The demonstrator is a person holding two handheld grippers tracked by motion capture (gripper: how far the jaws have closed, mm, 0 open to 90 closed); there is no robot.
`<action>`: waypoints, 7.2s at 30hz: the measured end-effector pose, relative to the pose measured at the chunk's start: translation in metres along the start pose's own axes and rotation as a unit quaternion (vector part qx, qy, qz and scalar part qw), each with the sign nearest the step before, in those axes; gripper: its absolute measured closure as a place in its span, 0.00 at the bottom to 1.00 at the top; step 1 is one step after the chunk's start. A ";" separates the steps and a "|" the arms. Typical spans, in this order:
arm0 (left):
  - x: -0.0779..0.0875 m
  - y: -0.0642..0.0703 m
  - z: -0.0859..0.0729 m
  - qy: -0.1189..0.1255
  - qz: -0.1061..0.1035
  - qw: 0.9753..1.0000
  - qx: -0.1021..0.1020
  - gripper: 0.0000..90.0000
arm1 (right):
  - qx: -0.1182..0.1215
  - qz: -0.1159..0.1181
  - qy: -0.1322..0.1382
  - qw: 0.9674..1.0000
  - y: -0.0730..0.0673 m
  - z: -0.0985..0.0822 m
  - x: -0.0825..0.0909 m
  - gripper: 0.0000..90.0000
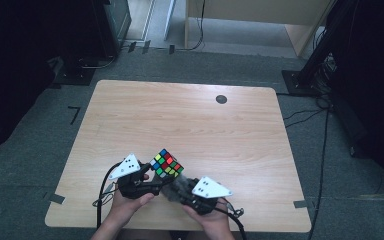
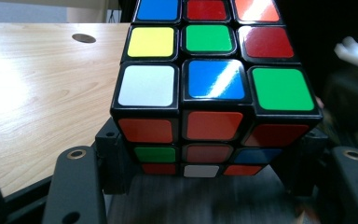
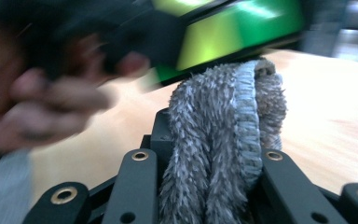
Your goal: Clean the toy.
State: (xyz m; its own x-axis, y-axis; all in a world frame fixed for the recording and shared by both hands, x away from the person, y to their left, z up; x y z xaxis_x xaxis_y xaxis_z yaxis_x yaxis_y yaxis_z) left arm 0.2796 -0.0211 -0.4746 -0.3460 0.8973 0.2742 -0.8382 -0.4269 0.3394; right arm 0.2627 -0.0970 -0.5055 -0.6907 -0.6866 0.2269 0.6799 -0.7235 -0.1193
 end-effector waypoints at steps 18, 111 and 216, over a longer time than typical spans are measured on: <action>-0.003 -0.003 -0.001 -0.003 0.002 1.000 0.006 0.38 | -0.010 -0.056 -0.017 0.998 0.031 -0.006 0.006 0.79; -0.047 0.008 -0.028 -0.062 0.076 0.961 -0.258 0.15 | -0.115 -0.028 -0.067 0.991 0.027 0.012 0.032 0.38; -0.014 -0.027 -0.031 -0.082 0.103 0.980 -0.147 0.38 | -0.062 -0.170 -0.103 0.978 0.104 -0.018 0.041 0.83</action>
State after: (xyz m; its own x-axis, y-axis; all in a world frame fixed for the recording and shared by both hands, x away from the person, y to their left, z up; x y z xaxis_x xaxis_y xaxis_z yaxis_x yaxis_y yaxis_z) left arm 0.2941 -0.0187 -0.5160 -0.4676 0.7555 0.4589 -0.8518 -0.5238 -0.0057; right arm 0.3010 -0.2012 -0.5257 -0.7989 -0.3854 0.4618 0.3760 -0.9193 -0.1167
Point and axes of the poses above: each handheld gripper's, and its own axes: x roughly backward along the jaws, z roughly out of its top, y roughly to its right, the point moved 10 cm from there along -x, roughly forward along the jaws, and after that the axes turned 6 degrees about -z, right-handed, at the moved point
